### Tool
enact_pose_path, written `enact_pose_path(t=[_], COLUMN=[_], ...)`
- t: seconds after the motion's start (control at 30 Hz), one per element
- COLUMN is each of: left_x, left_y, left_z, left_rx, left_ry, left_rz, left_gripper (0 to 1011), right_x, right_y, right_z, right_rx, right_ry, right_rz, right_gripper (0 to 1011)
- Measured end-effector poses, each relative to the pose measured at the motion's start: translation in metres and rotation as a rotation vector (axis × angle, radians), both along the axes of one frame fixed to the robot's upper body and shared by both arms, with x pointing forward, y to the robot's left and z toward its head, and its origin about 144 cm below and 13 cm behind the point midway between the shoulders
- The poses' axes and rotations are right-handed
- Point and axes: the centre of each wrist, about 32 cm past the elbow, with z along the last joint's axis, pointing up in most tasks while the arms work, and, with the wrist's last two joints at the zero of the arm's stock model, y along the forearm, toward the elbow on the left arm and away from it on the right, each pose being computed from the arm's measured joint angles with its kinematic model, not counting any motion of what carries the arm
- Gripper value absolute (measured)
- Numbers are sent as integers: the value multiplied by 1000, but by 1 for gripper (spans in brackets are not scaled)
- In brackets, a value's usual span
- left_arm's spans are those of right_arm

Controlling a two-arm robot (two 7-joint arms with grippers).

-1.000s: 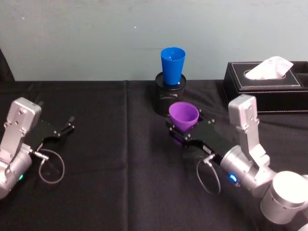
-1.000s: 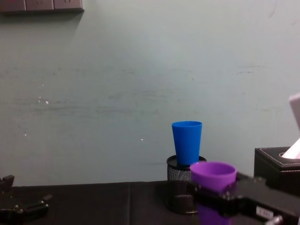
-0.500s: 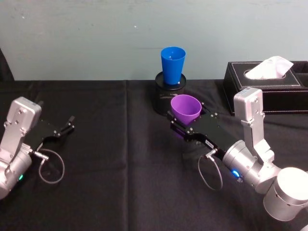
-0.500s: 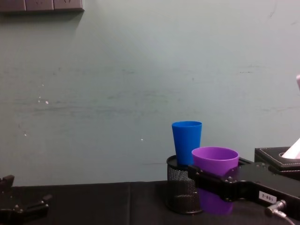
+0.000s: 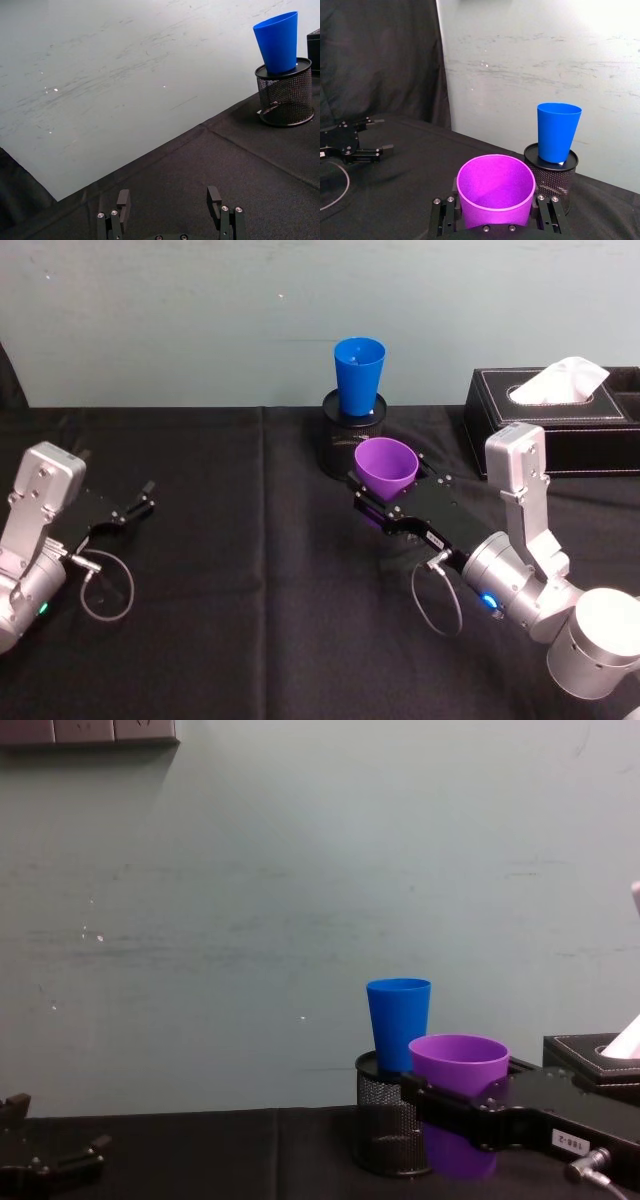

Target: Pick up one cup with a gripper and tap it against the other cup.

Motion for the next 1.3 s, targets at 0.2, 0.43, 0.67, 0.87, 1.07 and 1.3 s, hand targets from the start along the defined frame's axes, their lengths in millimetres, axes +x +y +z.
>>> enact_pose_path(t=[0.2,0.43,0.67,0.87,1.07,1.3], left_x=[0,0,0,0,0,0], left_y=[0,0,0,0,0,0], left_z=[0,0,0,0,0,0], left_rx=[0,0,0,0,0,0], left_ry=[0,0,0,0,0,0], left_rz=[0,0,0,0,0,0], left_gripper=[1000,1000,1000,1000,1000,1000], right_x=[0,0,0,0,0,0], right_y=[0,0,0,0,0,0], right_z=[0,0,0,0,0,0], right_rx=[0,0,0,0,0,0], right_ry=[0,0,0,0,0,0], right_rz=[1,0,-1,-1,-1,-1], right_gripper=[734,734,734,734,734,734])
